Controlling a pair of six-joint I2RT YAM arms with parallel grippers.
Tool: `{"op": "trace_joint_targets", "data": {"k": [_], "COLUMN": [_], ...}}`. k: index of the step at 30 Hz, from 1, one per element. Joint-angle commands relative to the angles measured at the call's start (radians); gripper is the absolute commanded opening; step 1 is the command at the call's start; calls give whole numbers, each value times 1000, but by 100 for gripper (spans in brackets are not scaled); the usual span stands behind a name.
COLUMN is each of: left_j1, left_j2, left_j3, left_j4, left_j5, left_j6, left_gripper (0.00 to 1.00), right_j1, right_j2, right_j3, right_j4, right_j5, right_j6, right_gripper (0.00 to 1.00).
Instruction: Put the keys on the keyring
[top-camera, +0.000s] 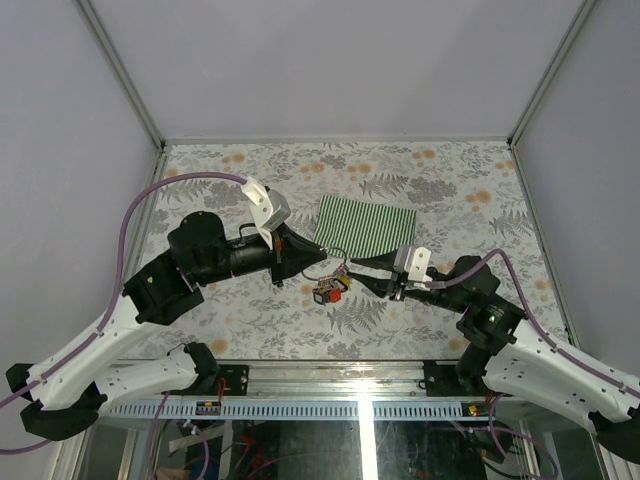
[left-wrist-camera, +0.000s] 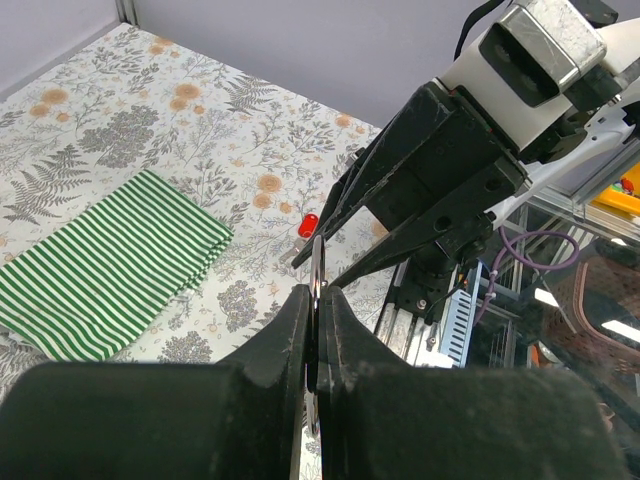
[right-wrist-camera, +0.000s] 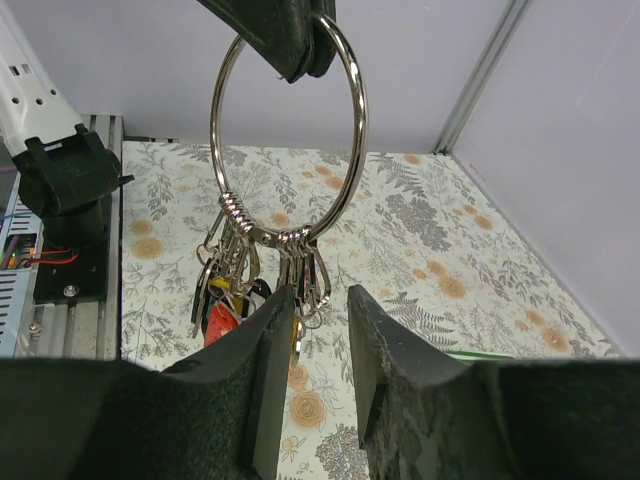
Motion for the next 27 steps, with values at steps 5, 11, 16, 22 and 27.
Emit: {"op": "trace_joint_targets", "data": {"k": [5,11,16,22,27], "left_j1": [1,1,2,2,1], "left_j2": [-12,-11,-9,-7,-6], "left_j3": [32,29,28,27,27], "left_j4": [84,88,93,93,93], "left_j5": [-3,-4,-1,1,2], "left_j6": [-17,-19,-21,-21,-20], "left_gripper": [0,0,0,0,0], "right_j1": [1,1,2,2,1], "right_j2": [22,26,31,37,32], "right_j3": [13,13,11,5,3], "right_j4": [94,104,118,141,142], "right_j5": [7,20,28,38,62], "right_j6": [14,14,18,25,18], "right_gripper": [31,30,31,31,30]}}
